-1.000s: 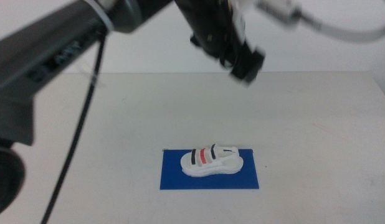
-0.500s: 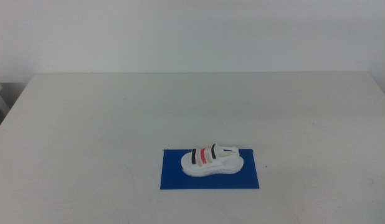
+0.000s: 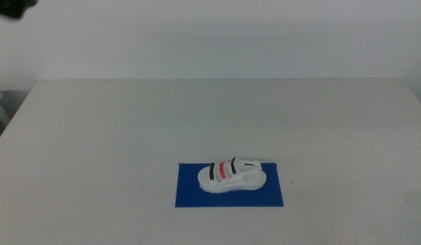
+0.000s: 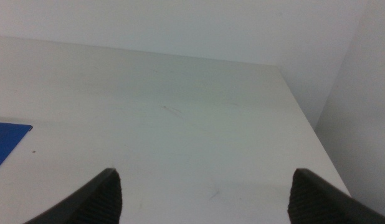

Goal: Use one arm to grab the shoe from the table and place it on the mat.

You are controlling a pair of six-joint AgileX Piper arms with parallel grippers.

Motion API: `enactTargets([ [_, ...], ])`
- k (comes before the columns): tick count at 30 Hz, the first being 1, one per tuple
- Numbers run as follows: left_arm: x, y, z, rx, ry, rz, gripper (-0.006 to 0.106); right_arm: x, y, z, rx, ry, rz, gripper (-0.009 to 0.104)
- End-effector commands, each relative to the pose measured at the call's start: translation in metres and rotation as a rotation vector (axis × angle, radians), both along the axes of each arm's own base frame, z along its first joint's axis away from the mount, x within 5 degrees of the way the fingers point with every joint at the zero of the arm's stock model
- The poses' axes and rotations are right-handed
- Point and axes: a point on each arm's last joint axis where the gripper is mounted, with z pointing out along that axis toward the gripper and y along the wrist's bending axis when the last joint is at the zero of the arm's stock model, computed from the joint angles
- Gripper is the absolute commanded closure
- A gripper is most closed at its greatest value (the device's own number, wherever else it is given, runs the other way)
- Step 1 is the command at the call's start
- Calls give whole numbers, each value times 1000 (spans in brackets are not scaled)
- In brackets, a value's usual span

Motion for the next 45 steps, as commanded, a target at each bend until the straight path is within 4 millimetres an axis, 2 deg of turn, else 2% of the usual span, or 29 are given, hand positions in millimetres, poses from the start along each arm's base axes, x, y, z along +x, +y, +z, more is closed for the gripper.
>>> enactTargets([
  [1,-26,11,6,-54,-150,9,7,1,0,5,-21,-63,0,17],
  [10,-102,30,-15,-101,-230,47,7,1,0,5,-21,-63,0,17],
  [15,-122,30,-45,-146,-288,12,7,1,0,5,-21,-63,0,17],
  [19,-134,30,-88,-165,-294,-16,7,1,0,5,-21,-63,0,17],
  [23,-140,34,-135,-246,-243,34,7,1,0,5,-21,-63,0,17],
  [32,-166,40,-212,-285,-425,90,7,1,0,5,-21,-63,0,17],
  [40,-175,39,-257,-346,-434,100,7,1,0,5,-21,-63,0,17],
  [45,-181,39,-259,-325,-431,96,7,1,0,5,-21,-63,0,17],
])
